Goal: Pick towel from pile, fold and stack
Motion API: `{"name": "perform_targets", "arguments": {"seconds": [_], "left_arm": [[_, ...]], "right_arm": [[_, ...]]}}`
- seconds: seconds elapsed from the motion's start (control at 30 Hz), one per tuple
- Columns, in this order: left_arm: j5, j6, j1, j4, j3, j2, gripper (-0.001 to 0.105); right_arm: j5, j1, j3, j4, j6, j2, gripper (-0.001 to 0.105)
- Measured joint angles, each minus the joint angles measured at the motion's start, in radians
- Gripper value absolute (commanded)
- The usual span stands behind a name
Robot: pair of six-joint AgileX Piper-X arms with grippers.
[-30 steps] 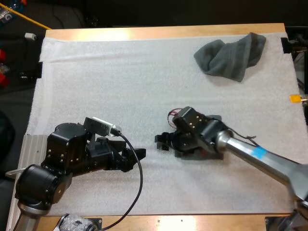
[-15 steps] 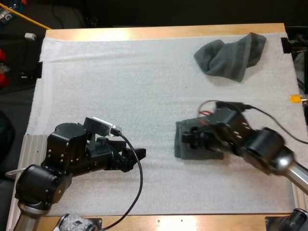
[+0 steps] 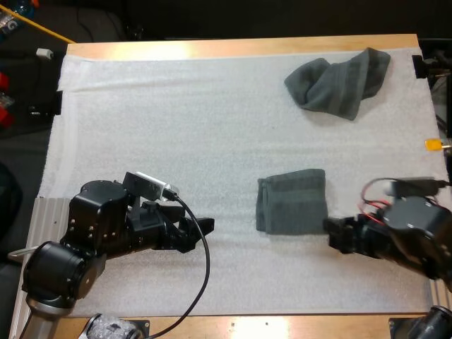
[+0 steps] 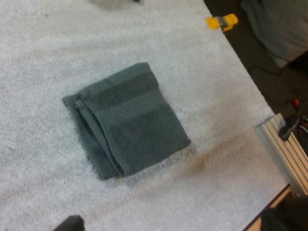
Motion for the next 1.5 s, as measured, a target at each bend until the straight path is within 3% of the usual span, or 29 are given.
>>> {"name": "perform_targets", "arguments": {"seconds": [0.2, 0.33, 0.63, 0.93, 1.2, 1.5], "left_arm": [[0.005, -0.025, 0.000, -0.077, 0.063, 0.033, 0.072], [0.022, -0.068, -0.016, -0.195, 0.103, 0.114, 0.072], [-0.001, -0.152, -0.168, -0.476, 0.112, 0.434, 0.072], [0.011, -0.254, -0.184, -0.709, 0.112, 0.774, 0.072], [0.055, -0.269, -0.184, -0.737, 0.065, 0.954, 0.072], [0.078, -0.331, -0.185, -0.752, 0.033, 0.995, 0.072]], "right_arm": [[0.013, 0.000, 0.000, 0.052, 0.000, -0.032, 0.063], [0.013, 0.000, 0.000, 0.087, 0.000, -0.031, 0.063], [0.019, 0.000, 0.000, 0.095, 0.000, -0.031, 0.063], [0.021, 0.000, 0.000, 0.097, 0.000, -0.031, 0.063], [0.025, 0.000, 0.000, 0.097, 0.000, -0.031, 0.063], [0.052, 0.000, 0.000, 0.097, 0.000, -0.031, 0.063]]}}
